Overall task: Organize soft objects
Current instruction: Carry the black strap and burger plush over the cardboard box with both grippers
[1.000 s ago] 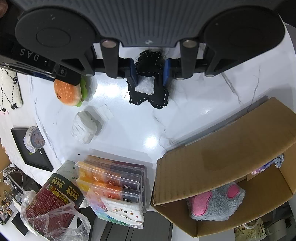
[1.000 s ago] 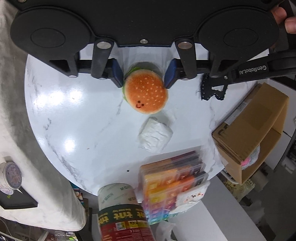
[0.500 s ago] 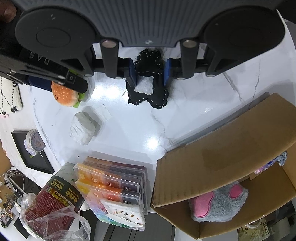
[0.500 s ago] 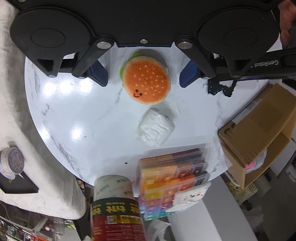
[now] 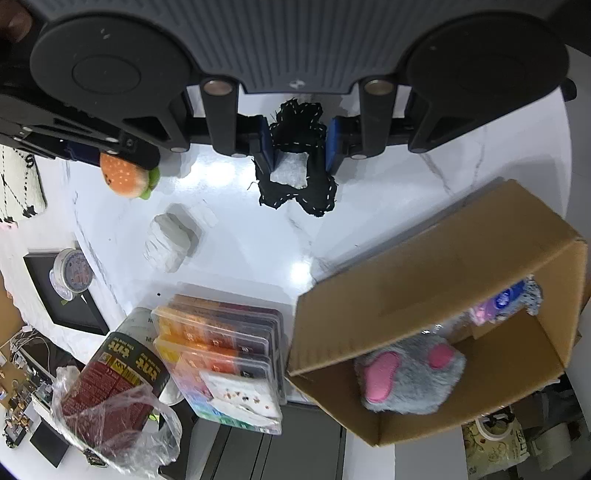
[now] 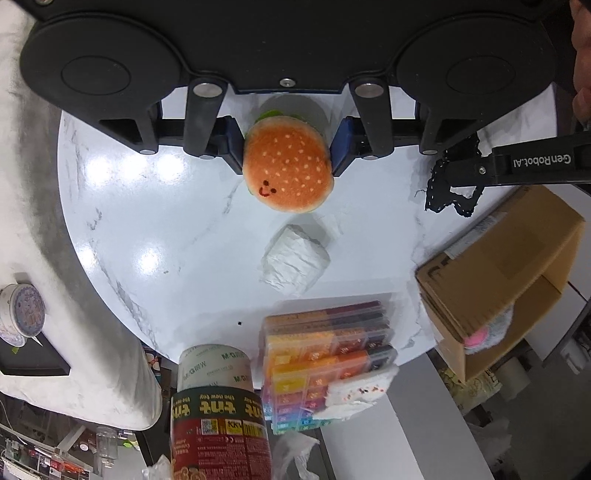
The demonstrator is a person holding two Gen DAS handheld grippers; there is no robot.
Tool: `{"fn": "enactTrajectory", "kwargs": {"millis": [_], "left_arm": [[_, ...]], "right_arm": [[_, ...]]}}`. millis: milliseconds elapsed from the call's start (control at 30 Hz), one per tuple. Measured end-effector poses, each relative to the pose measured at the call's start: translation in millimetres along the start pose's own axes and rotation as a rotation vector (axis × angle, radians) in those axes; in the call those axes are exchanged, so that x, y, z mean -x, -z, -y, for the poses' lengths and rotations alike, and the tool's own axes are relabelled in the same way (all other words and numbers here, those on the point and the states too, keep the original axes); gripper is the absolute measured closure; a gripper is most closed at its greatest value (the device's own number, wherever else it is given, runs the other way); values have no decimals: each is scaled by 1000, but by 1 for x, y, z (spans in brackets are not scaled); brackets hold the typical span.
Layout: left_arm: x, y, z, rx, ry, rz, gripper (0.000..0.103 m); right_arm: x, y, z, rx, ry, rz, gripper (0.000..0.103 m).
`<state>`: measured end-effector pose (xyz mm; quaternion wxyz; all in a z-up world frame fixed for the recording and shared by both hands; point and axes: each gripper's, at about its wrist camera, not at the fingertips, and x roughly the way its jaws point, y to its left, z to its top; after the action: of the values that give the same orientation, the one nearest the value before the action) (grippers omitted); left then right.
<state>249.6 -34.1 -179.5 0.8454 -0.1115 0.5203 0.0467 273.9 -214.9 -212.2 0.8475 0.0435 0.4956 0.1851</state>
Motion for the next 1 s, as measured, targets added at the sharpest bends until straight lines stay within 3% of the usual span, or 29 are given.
{"fn": "enactTrajectory", "kwargs": {"millis": [133,1000], "left_arm": [[7,-1,-7,3,-4,5,75],[87,-12,-38,-17,-6,120,75]], "right_arm": [[12,-4,-4,-25,-48,5,56],[65,-20,-36,35,-90,64,56]]}}
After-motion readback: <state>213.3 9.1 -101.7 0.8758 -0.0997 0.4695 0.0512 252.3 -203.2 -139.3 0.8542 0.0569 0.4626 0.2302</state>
